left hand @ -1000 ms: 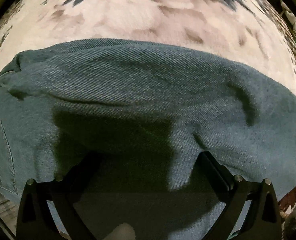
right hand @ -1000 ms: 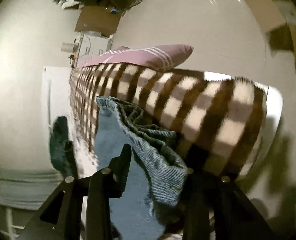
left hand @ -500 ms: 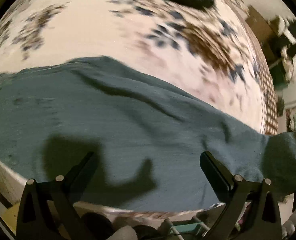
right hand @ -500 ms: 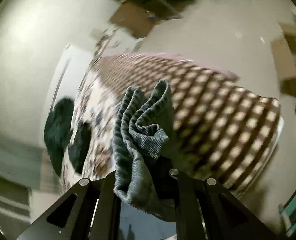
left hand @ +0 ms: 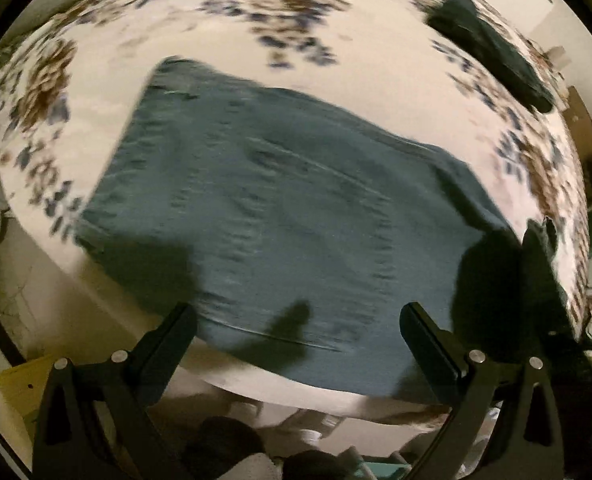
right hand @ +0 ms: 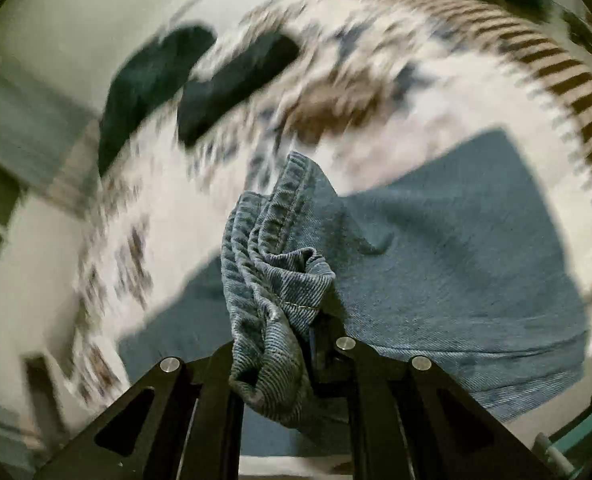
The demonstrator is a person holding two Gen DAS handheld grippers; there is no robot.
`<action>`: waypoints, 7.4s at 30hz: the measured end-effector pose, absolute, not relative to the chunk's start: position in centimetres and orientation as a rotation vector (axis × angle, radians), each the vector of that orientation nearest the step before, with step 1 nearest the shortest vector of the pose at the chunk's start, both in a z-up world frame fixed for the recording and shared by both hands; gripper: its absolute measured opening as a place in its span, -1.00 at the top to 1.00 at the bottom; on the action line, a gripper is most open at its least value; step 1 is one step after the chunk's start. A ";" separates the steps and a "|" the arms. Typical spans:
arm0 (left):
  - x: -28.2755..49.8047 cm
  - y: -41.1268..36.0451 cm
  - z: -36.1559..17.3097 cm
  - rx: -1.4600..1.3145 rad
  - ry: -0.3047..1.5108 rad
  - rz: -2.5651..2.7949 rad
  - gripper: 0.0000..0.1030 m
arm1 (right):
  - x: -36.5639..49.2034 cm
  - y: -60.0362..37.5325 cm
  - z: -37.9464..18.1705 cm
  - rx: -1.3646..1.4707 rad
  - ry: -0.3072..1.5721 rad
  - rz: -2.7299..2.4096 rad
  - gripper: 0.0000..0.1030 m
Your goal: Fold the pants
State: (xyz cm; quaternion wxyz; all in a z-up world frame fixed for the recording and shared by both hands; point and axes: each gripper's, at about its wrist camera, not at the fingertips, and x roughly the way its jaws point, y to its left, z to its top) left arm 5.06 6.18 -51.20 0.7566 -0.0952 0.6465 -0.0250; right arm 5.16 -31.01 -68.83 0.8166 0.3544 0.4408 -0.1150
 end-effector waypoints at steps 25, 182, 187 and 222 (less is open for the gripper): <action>8.6 -2.5 -53.3 -0.197 1.503 -0.312 -1.00 | 1.4 -31.3 -70.3 0.804 1.244 -0.185 -0.39; 3.3 -10.4 -55.6 -0.266 1.574 -0.403 -0.82 | -14.0 -53.0 -74.4 1.361 1.152 -0.298 -0.66; 2.6 -11.8 -57.5 -0.266 1.590 -0.417 -0.82 | -15.3 -48.2 -79.1 1.603 1.111 -0.249 -0.66; 4.1 -13.0 -58.6 -0.305 1.537 -0.587 -0.82 | -6.9 -41.6 -82.2 1.610 0.861 -0.184 -0.81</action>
